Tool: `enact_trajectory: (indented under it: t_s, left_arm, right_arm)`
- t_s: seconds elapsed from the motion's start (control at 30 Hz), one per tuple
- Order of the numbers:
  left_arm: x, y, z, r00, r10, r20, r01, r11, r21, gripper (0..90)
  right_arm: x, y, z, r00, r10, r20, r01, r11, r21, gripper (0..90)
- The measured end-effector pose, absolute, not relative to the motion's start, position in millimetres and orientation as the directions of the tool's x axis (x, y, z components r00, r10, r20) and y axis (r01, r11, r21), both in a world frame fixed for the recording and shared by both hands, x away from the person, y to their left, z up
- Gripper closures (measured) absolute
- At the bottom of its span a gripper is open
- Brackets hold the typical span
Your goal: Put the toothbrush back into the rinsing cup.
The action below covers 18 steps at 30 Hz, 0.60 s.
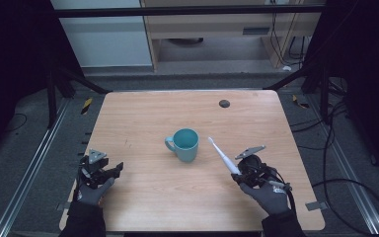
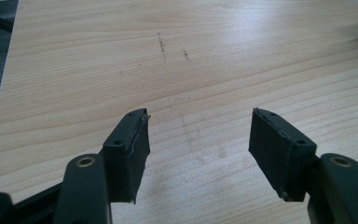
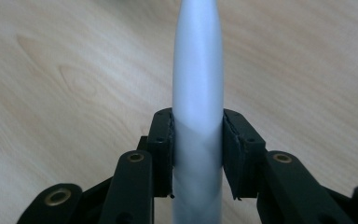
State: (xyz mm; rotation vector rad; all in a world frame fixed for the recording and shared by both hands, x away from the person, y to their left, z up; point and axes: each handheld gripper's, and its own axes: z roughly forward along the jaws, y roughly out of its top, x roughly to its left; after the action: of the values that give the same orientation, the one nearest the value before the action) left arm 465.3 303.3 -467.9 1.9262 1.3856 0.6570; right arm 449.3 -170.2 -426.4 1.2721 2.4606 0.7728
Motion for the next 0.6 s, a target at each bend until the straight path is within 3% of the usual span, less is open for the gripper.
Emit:
enact_trajectory:
  t_s: [0.3,0.6]
  left_arm:
    - [465.4,302.6,-468.1,0.31,0.951,0.017,0.616,-0.214,0.758,37.3]
    - [466.0,303.1,-468.5,0.31,0.95,0.016,0.617,-0.214,0.758,37.3]
  right_arm:
    - [457.3,-173.6,-413.0,-0.519,0.853,0.048,0.611,0.331,0.719,66.3]
    - [472.2,-163.4,-395.6,-0.488,0.869,0.079,0.545,0.232,0.806,66.2]
